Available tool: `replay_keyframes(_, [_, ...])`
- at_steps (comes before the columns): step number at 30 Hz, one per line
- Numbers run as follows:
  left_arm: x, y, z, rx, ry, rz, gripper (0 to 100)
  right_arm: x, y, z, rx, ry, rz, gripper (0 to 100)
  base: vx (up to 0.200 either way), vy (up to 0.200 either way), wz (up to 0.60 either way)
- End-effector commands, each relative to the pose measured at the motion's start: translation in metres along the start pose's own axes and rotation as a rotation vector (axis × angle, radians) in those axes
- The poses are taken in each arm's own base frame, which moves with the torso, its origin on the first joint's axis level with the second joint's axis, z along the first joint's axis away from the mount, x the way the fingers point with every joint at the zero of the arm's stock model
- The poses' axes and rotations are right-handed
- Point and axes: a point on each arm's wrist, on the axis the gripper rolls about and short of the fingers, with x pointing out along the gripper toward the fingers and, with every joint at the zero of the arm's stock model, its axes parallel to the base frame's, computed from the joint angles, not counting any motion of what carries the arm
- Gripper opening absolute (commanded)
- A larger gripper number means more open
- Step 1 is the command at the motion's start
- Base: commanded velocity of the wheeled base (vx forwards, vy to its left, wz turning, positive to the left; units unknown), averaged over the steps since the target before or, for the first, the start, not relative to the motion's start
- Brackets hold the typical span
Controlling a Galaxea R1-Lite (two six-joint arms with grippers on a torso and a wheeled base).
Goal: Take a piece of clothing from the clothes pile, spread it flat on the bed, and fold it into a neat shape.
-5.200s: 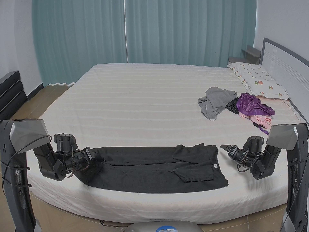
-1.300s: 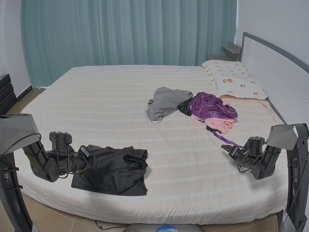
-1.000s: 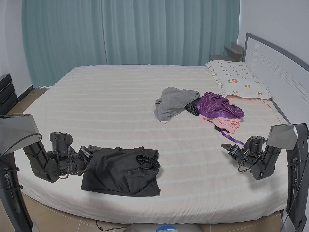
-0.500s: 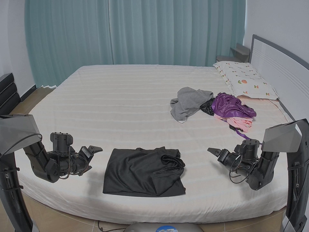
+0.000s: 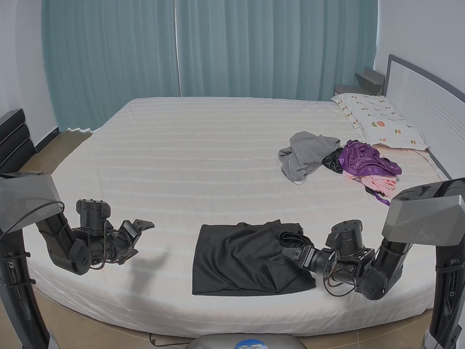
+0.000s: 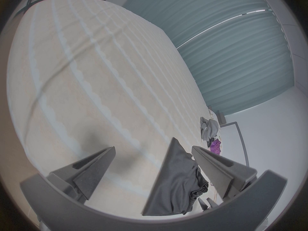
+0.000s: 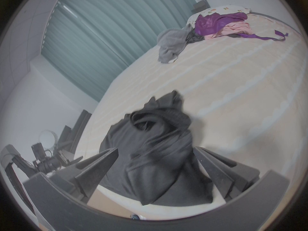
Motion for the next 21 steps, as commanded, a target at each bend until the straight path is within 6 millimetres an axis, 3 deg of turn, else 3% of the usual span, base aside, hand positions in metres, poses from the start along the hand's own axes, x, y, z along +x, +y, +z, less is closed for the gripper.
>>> replay_keyframes(1, [0.003, 0.000, -0.002, 0.004, 0.003, 0.005, 100, -0.001, 0.021, -0.006, -0.044, 0.008, 0.005, 100, 0.000, 0.200, 0.00])
replay_keyframes(13, [0.005, 0.001, -0.002, 0.009, -0.013, -0.005, 100, 0.008, 0.015, -0.005, -0.173, 0.010, -0.180, 100, 0.000, 0.017, 0.00])
replay_keyframes(21, [0.005, 0.001, -0.003, 0.009, -0.012, -0.004, 100, -0.001, 0.003, 0.000, -0.239, 0.045, -0.306, 100, 0.000, 0.000, 0.00])
